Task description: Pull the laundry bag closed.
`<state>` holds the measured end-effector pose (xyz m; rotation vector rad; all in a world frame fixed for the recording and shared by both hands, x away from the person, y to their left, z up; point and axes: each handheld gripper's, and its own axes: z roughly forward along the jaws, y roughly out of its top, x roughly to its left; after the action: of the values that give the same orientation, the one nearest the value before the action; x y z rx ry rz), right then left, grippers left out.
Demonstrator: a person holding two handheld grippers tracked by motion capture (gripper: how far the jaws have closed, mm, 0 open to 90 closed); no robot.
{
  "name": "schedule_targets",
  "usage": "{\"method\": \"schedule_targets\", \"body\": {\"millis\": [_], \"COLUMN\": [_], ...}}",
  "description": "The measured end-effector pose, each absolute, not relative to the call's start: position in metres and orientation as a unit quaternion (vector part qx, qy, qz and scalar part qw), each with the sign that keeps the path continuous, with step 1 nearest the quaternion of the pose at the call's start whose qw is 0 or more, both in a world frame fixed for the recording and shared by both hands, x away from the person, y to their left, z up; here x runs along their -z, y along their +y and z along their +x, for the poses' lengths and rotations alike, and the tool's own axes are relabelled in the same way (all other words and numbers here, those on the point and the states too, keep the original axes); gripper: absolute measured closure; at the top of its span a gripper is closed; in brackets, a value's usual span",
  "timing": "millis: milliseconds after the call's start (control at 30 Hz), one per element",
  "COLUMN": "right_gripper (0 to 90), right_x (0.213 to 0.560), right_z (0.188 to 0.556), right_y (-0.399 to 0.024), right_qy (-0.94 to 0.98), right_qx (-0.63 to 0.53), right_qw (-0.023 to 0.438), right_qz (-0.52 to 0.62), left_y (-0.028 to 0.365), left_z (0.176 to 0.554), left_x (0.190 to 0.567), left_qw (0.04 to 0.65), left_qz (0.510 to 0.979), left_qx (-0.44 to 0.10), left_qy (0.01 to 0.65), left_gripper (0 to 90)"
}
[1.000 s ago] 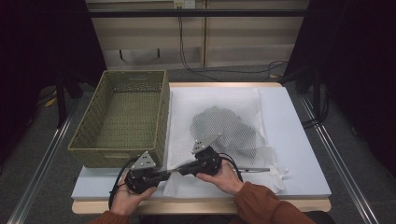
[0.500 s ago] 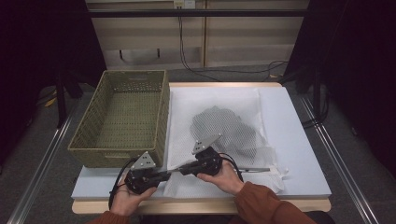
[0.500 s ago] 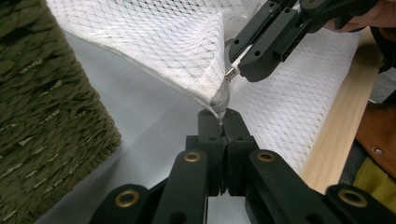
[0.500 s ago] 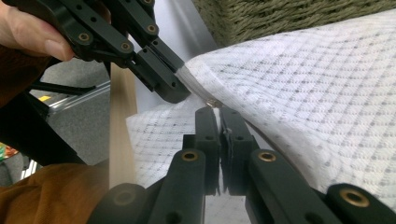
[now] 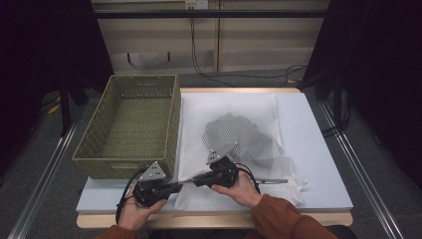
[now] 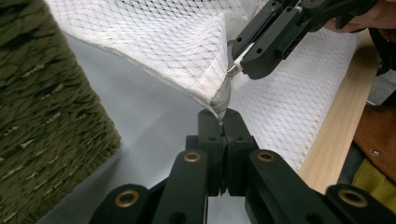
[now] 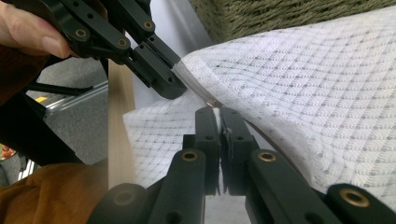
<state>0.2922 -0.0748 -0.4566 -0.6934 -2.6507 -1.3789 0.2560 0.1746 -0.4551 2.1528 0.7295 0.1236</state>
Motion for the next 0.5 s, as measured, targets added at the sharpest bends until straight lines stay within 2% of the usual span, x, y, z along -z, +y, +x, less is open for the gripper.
{"method": "schedule_targets", "body": {"millis": [500], "right_gripper": [87.4], "right_x": [0.4599], "right_z": [0.2944], "right_y": [-0.0813], "right_qy": [-0.859], "right_qx": [0.453], "right_qw": [0.029], "right_qz": [-0.235], "left_y": [0.1746], "left_z": [0.2562], "left_x": [0.4564], "left_qw": [0.413], "left_qz": [0.859], "left_qx": [-0.051], "left_qy": [0.298], "left_gripper": [88.1]}}
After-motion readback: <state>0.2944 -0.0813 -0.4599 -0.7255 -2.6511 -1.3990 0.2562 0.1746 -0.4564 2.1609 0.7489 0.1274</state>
